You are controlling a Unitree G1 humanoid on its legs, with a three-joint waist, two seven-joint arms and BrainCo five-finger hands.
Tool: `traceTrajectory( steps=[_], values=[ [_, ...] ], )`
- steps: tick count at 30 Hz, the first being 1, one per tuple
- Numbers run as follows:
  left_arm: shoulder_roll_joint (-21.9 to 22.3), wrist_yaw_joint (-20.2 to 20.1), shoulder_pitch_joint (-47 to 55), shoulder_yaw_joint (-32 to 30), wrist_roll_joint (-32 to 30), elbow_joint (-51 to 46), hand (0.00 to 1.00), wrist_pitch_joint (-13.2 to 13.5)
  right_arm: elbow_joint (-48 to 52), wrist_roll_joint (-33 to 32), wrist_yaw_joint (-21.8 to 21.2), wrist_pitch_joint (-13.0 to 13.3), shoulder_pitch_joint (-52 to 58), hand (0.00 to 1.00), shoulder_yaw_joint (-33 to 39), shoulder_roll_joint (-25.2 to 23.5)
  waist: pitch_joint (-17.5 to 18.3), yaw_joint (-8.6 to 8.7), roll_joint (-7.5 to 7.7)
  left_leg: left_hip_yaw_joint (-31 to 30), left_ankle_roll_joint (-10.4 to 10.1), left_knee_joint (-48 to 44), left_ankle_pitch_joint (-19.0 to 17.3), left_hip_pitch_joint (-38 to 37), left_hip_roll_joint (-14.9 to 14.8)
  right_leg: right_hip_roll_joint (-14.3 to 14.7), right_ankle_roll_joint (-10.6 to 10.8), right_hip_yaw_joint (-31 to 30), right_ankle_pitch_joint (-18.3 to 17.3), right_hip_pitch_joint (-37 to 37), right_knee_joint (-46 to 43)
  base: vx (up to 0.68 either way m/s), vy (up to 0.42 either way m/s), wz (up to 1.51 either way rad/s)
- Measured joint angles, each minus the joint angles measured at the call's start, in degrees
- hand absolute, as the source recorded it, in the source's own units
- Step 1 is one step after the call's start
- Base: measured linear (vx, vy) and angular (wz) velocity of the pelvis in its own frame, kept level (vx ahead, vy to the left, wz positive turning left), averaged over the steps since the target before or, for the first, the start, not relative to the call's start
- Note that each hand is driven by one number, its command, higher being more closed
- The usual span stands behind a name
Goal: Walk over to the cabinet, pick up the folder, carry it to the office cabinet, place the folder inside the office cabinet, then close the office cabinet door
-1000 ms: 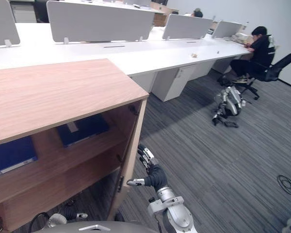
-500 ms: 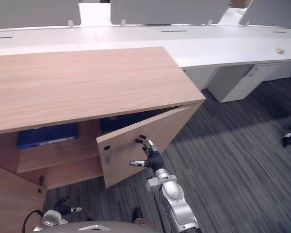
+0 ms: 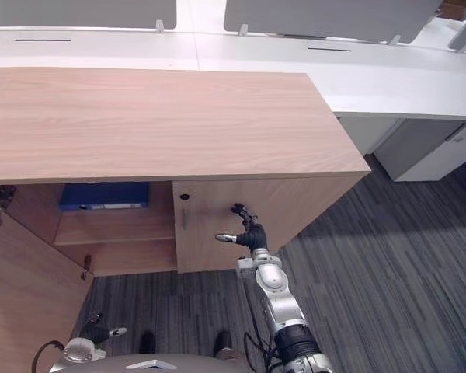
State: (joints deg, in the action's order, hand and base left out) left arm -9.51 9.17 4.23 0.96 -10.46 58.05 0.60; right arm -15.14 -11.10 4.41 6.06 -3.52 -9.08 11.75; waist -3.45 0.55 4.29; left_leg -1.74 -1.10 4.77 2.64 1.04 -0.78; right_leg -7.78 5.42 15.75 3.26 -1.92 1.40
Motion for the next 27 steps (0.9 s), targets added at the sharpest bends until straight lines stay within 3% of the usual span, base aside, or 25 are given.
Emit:
traceTrajectory(
  steps=[8,13,27],
  values=[
    [0.62,0.53,1.06,-0.89,3.86,-1.88,0.00,0.07,-2.33,2.86,0.00,-0.03,0.68,0.00,1.80,-0.68,-0.49,-0.09,-0.62,-1.74,-0.08,0.02,0.68,0.43,0.02,0.00,-0.10,1.73,-0.07,0.25,0.05,-0.01,-0.009,0.12],
    [2.18,0.48,1.18,-1.91,6.70,-3.48,0.00,0.69,-6.74,8.24,0.01,-0.11,5.89,0.00,5.02,-4.41,-0.86,-0.48,-0.68,-3.57,-0.26,0.07,0.88,0.08,0.03,0.07,-0.04,4.03,-0.61,2.08,0.34,0.00,-0.014,0.22],
    [4.12,1.73,3.57,-8.31,14.99,-4.11,0.00,1.29,-18.03,19.74,1.25,-0.77,10.10,0.00,6.10,-6.73,-1.13,-0.50,-0.80,-6.42,-0.59,0.11,1.13,-1.07,0.10,-0.09,0.02,6.85,-2.62,4.85,-0.47,-0.02,-0.009,0.10]
  ],
)
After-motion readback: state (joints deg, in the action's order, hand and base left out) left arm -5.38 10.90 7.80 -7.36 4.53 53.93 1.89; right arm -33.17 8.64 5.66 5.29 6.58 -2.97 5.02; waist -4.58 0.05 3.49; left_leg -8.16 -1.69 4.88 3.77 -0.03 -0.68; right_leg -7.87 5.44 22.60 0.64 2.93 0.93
